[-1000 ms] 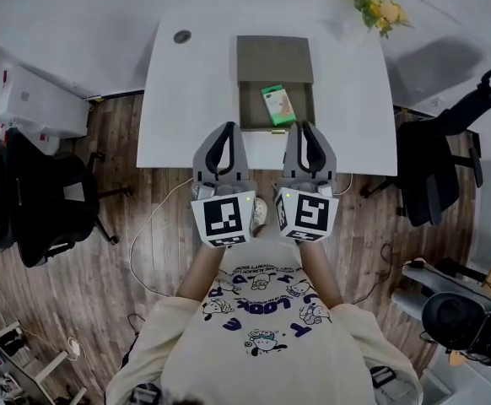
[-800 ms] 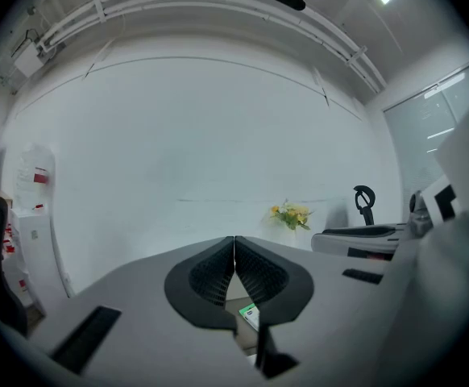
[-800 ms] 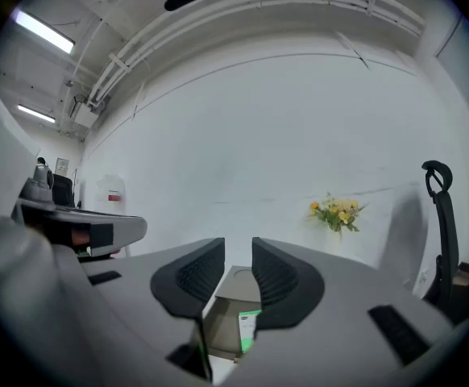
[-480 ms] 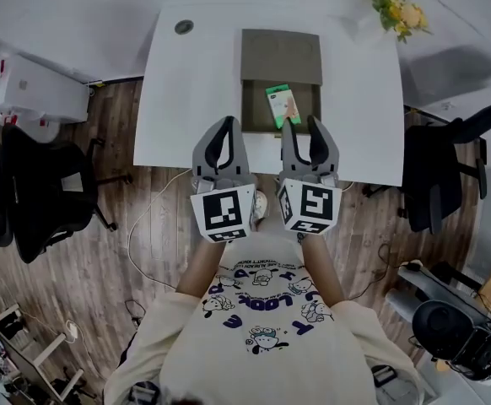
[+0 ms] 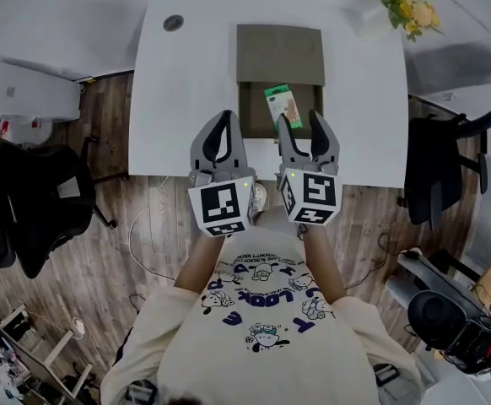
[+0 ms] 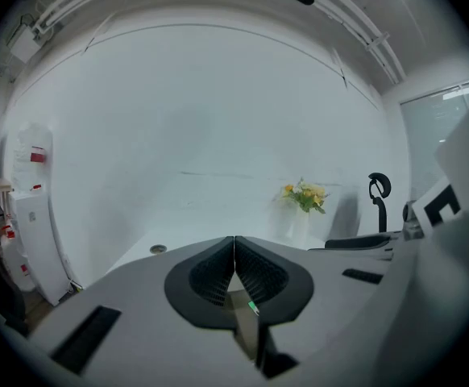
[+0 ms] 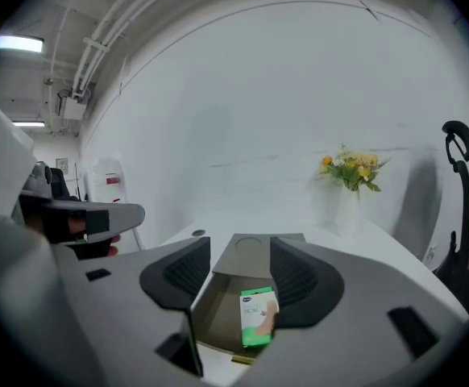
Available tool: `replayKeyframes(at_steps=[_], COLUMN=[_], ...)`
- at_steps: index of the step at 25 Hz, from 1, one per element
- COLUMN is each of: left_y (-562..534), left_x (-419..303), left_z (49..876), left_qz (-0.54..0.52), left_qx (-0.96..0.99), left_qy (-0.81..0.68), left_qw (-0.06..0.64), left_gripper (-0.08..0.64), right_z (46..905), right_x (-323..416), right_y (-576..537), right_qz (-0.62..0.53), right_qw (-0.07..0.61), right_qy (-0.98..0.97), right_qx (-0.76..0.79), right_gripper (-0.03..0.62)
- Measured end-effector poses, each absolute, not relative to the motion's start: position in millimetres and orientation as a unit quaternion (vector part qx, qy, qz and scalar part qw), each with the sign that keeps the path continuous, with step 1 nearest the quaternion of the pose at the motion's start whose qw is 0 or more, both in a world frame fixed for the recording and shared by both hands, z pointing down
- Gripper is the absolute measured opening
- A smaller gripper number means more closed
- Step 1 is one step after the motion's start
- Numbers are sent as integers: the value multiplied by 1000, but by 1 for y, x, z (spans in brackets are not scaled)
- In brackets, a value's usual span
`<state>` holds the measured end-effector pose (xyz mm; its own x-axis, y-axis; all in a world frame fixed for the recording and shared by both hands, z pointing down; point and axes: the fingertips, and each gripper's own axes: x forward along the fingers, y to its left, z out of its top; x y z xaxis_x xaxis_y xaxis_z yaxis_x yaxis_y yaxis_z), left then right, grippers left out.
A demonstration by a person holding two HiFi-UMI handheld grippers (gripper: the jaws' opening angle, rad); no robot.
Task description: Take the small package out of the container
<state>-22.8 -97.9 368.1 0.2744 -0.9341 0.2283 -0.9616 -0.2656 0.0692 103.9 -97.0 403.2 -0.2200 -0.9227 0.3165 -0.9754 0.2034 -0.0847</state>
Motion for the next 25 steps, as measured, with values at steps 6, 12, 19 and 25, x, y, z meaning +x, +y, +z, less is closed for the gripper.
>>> replayKeyframes(at_steps=[6,12,19,25], left_y=[-122,-138,-153,-162], left_x=[-17,-15,-12,-9], left_z=[382,402,425,442], left_qz=[85,101,118,132], left_qx=[798,799,796,792], left_qy=[-586,-577,-572,-569], left_qw=[115,136,158,176], left_gripper=[15,15,14,15], right_z=[429,455,483,512], right_x=[101,100,105,108], right_y=[-118,-129,-139,-140], right_qz=[171,192,217,251], right_qw=[124,158,195,234], right_qy=[-766,-756,-746,-733], right_qx=[607,605,599,587], right_gripper=[244,249,259,264])
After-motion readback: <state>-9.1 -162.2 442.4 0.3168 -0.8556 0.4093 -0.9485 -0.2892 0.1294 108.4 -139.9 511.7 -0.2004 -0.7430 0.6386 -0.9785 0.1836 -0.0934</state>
